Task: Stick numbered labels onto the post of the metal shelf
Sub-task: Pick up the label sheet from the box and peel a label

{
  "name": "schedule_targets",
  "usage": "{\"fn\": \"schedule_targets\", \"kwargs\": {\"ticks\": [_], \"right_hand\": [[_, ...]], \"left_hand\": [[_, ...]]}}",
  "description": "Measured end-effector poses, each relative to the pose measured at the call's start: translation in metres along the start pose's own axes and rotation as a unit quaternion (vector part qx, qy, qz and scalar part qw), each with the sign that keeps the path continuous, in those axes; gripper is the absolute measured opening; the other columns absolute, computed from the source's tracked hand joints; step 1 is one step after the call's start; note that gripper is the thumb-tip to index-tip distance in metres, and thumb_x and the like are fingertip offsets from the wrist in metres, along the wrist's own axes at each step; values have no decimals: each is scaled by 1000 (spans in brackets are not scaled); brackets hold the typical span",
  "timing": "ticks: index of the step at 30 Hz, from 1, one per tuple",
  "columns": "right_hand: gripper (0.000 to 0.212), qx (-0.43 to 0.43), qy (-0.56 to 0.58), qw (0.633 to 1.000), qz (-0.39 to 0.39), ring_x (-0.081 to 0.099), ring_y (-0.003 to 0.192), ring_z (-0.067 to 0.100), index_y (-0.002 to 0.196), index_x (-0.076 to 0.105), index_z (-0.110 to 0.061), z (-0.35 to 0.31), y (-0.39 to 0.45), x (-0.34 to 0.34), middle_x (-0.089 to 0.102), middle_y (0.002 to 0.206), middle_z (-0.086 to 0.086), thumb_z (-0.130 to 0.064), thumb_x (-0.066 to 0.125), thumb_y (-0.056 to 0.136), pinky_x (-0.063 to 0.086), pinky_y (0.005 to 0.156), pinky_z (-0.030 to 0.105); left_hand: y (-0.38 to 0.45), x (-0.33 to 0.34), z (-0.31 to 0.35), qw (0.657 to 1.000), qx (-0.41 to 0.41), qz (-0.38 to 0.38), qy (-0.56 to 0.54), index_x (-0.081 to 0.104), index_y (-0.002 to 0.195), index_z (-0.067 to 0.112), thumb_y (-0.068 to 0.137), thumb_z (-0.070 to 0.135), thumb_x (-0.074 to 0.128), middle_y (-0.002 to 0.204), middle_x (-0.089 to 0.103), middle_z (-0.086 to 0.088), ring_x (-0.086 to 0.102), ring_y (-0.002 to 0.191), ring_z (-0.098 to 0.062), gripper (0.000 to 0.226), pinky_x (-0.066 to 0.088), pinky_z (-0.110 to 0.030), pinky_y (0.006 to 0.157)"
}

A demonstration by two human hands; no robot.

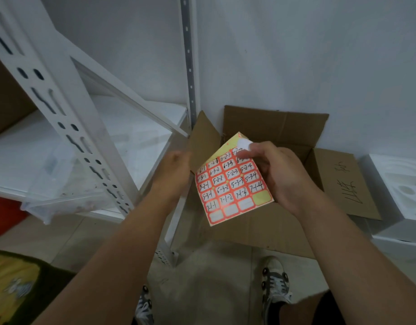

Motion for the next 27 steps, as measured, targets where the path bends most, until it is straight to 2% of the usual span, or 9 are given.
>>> {"fn": "schedule_targets", "kwargs": {"ticks": [3,5,7,10,13,16,19,22,27], "right_hand": [[26,8,7,1000,-4,73,83,21,100,68,-9,2,3,0,75,89,1,-31,59,90,55,89,45],[23,15,-27,999,-11,73,81,19,97,68,-10,5,3,2,75,86,0,-29,59,90,56,86,41],[19,29,-86,996,-5,73,77,17,91,69,-12,11,5,1,75,82,-1,-28,58,91,55,83,38],[22,64,-141,988,-7,72,75,15,91,68,-11,19,9,-1,74,85,2,-28,55,93,56,74,33],[31,72,-242,967,17,68,67,10,87,66,-13,24,15,-8,71,77,0,-37,49,96,52,67,25],[39,10,-331,938,99,48,48,9,71,60,-12,18,25,-24,51,55,-2,-38,47,96,37,51,23],[39,-32,-320,939,124,42,49,13,64,53,-13,10,30,-29,44,55,0,-36,48,95,34,50,25],[40,-54,-316,938,131,41,49,14,61,51,-14,7,36,-30,43,54,0,-36,48,94,35,50,26],[40,-52,-330,934,124,50,55,14,68,61,-11,12,42,-32,53,60,3,-39,48,94,42,56,27]], "left_hand": [[1,29,-27,965,-152,-169,-133,57,97,14,98,57,33,94,69,-10,67,94,-26,48,48,-44,98],[1,40,-22,935,-144,-226,-231,58,108,16,97,52,45,93,69,-10,69,90,-26,40,49,-44,98],[9,38,-14,936,-89,-185,-287,54,120,27,96,31,58,102,68,-10,70,86,-27,25,55,-43,89],[14,32,-9,976,-18,-91,-197,61,110,32,95,18,59,105,67,-5,73,80,-25,20,61,-41,73],[18,48,-15,983,15,-84,-161,67,106,28,98,16,54,107,65,0,72,75,-19,19,61,-29,63],[26,78,-28,984,14,-142,-106,63,118,31,99,8,46,120,55,-2,68,88,-21,34,56,-23,57],[31,108,-49,972,-12,-223,-70,51,132,35,93,-1,42,119,47,-4,64,89,-23,54,53,-26,57],[43,132,-62,963,-9,-261,-65,49,131,34,90,-5,45,119,46,-2,60,94,-26,58,52,-32,64],[78,148,-84,988,13,-134,78,62,111,18,95,3,48,126,57,-9,60,103,-25,26,49,-23,65]]}}
Point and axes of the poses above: each hand's wrist, its own y-axis towards the middle knuckle, its own x-axis out of the palm, z = x × y, the point moved 7 cm from there along y, towards the middle knuckle
